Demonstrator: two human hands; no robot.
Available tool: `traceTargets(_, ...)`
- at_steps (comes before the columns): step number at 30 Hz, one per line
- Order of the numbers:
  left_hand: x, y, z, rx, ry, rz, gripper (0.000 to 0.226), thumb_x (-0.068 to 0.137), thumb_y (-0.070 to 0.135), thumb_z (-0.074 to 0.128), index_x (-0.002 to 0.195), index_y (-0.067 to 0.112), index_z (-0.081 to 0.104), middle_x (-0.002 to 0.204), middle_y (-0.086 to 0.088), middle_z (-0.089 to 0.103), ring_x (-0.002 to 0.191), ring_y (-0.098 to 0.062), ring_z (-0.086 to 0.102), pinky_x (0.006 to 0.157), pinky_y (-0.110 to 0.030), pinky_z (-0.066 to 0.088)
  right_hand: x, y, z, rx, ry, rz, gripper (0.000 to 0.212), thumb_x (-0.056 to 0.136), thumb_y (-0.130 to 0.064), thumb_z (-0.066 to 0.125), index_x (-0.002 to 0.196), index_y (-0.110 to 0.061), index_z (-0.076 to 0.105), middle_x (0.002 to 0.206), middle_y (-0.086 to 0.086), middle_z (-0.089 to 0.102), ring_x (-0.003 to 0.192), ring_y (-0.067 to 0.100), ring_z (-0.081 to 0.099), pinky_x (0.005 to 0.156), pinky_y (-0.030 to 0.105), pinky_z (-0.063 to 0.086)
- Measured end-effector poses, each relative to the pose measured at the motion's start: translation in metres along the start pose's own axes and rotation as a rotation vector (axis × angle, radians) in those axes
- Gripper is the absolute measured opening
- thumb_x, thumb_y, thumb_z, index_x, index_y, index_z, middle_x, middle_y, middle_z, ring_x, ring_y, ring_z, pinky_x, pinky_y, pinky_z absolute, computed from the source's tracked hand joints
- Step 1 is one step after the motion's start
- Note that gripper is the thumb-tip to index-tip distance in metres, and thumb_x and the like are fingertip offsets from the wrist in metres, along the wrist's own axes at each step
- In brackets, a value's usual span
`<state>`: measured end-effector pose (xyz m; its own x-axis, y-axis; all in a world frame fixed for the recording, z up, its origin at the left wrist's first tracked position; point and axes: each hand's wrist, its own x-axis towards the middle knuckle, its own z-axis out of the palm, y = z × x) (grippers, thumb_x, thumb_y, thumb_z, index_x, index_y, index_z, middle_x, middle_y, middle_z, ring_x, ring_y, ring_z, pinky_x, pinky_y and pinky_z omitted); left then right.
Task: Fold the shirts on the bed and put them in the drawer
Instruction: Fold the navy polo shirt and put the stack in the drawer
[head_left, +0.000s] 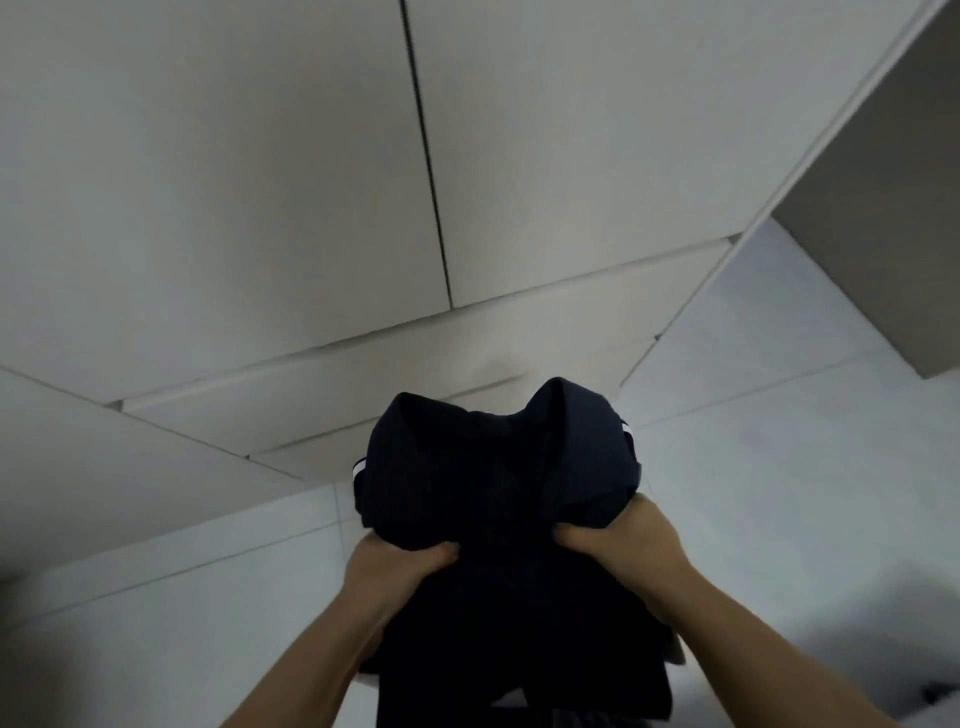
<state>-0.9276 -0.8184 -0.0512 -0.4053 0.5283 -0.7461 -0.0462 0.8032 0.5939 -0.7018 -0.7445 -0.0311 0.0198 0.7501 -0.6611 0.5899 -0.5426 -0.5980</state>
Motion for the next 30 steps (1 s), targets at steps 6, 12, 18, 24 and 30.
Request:
traceTargets(6, 0.014, -0.01, -0.017, -0.035, 0.118, -0.105, 0.049, 0.057, 0.03, 0.086, 0.094, 0.019, 0.056, 0.078, 0.008, 0.06, 0.07, -0.009, 0.059, 0.051, -0.017, 0.041, 0.037, -0.024, 0.025, -0.101, -0.18, -0.046, 0.066, 0.046, -0.051, 0.079, 0.103, -0.026, 0.056, 0.094, -0.009, 0.065, 0.081, 0.008, 0.06, 0.061, 0.021, 0.046)
traceTargets(12, -0.005, -0.043, 0.014, -0.09, 0.221, -0.2, 0.045, 0.056, 0.029, 0.086, 0.091, 0.021, 0.058, 0.081, 0.006, 0.063, 0.073, -0.013, 0.061, 0.053, -0.02, 0.044, 0.063, 0.001, 0.027, -0.163, -0.35, -0.104, 0.078, 0.052, -0.046, 0.083, 0.12, -0.025, 0.052, 0.105, -0.009, 0.061, 0.094, 0.013, 0.058, 0.078, 0.027, 0.048)
traceTargets(18, -0.013, -0.096, 0.074, -0.118, 0.345, -0.342, 0.048, 0.056, 0.032, 0.086, 0.093, 0.017, 0.059, 0.081, 0.003, 0.064, 0.07, -0.012, 0.059, 0.053, -0.021, 0.042, 0.093, 0.051, 0.019, -0.232, -0.51, -0.13, 0.074, 0.053, -0.047, 0.083, 0.119, -0.03, 0.053, 0.101, -0.017, 0.061, 0.088, 0.001, 0.058, 0.07, 0.019, 0.049)
traceTargets(24, 0.023, -0.14, 0.112, -0.051, 0.347, -0.444, 0.072, 0.055, 0.039, 0.085, 0.113, 0.004, 0.06, 0.11, -0.013, 0.065, 0.091, -0.028, 0.062, 0.073, -0.028, 0.042, 0.146, 0.094, 0.034, -0.283, -0.597, -0.023, 0.051, 0.059, -0.045, 0.083, 0.095, -0.03, 0.051, 0.086, -0.018, 0.056, 0.075, -0.004, 0.054, 0.053, 0.006, 0.043)
traceTargets(30, 0.072, -0.134, 0.125, 0.029, 0.45, -0.361, 0.069, 0.06, 0.04, 0.082, 0.114, 0.006, 0.057, 0.113, -0.011, 0.064, 0.103, -0.03, 0.059, 0.074, -0.028, 0.039, 0.195, 0.101, 0.047, -0.364, -0.477, -0.082, 0.075, 0.059, -0.052, 0.08, 0.115, -0.017, 0.045, 0.099, -0.007, 0.052, 0.082, 0.008, 0.054, 0.069, 0.023, 0.044)
